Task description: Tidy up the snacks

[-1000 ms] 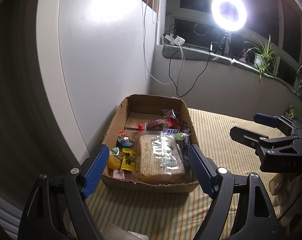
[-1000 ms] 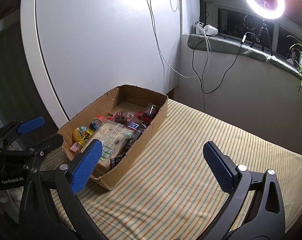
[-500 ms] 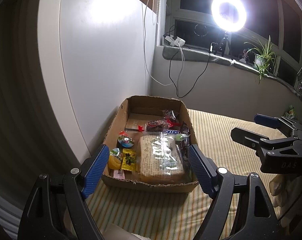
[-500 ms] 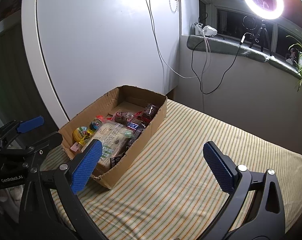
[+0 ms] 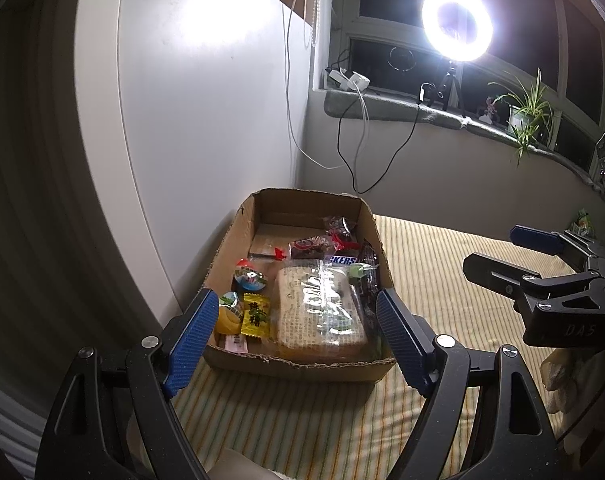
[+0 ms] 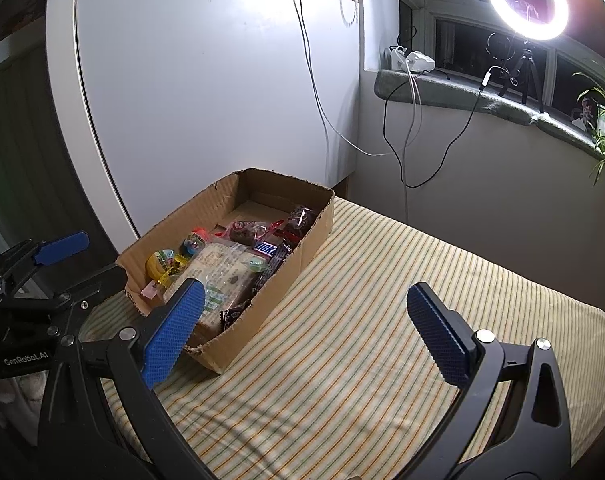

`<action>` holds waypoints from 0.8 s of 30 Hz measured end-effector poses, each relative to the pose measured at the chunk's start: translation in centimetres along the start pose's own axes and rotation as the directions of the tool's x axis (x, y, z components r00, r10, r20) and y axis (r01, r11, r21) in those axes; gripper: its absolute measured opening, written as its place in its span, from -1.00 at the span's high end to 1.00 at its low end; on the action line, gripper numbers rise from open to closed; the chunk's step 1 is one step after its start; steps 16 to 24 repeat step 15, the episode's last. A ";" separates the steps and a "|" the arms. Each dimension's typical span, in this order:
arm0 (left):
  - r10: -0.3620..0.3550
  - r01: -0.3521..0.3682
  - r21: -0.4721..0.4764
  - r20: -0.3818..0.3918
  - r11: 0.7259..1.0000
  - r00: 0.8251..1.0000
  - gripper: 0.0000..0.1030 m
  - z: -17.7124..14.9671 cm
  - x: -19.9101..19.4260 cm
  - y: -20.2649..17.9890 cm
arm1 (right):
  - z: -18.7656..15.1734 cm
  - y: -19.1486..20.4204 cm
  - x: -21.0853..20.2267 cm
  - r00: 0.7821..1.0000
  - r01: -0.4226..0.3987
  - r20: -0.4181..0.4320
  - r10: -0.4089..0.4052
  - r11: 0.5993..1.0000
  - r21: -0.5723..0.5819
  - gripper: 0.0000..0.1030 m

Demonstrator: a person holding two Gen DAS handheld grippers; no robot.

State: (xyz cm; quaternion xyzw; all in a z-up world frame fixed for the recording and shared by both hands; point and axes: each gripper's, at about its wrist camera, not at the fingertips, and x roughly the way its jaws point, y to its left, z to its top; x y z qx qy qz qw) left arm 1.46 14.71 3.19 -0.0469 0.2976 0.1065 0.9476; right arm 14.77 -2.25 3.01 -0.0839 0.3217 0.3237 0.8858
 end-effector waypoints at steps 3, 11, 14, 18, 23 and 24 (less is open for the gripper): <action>0.000 0.000 -0.001 0.000 1.000 1.000 -0.58 0.0 0.0 0.0 | -0.1 0.0 0.0 1.000 0.002 -0.002 -0.002 1.000 0.000 -0.99; 0.000 0.000 0.003 0.004 1.000 1.000 -0.58 -0.1 -0.1 -0.2 | -0.3 -0.5 -0.1 1.000 0.005 -0.004 -0.005 1.000 0.008 -0.99; -0.002 0.002 0.007 -0.001 1.000 1.000 -0.58 -0.1 0.0 -0.4 | -0.5 -0.7 -0.1 1.000 0.005 -0.005 -0.004 1.000 0.011 -0.99; -0.002 0.002 0.009 -0.003 1.000 1.000 -0.58 -0.1 0.0 -0.5 | -0.5 -0.8 -0.1 1.000 0.005 -0.006 -0.005 1.000 0.012 -0.99; -0.002 0.002 0.009 -0.003 1.000 1.000 -0.58 -0.1 0.0 -0.5 | -0.5 -0.8 -0.1 1.000 0.005 -0.006 -0.005 1.000 0.012 -0.99; -0.002 0.002 0.009 -0.003 1.000 1.000 -0.58 -0.1 0.0 -0.5 | -0.5 -0.8 -0.1 1.000 0.005 -0.006 -0.005 1.000 0.012 -0.99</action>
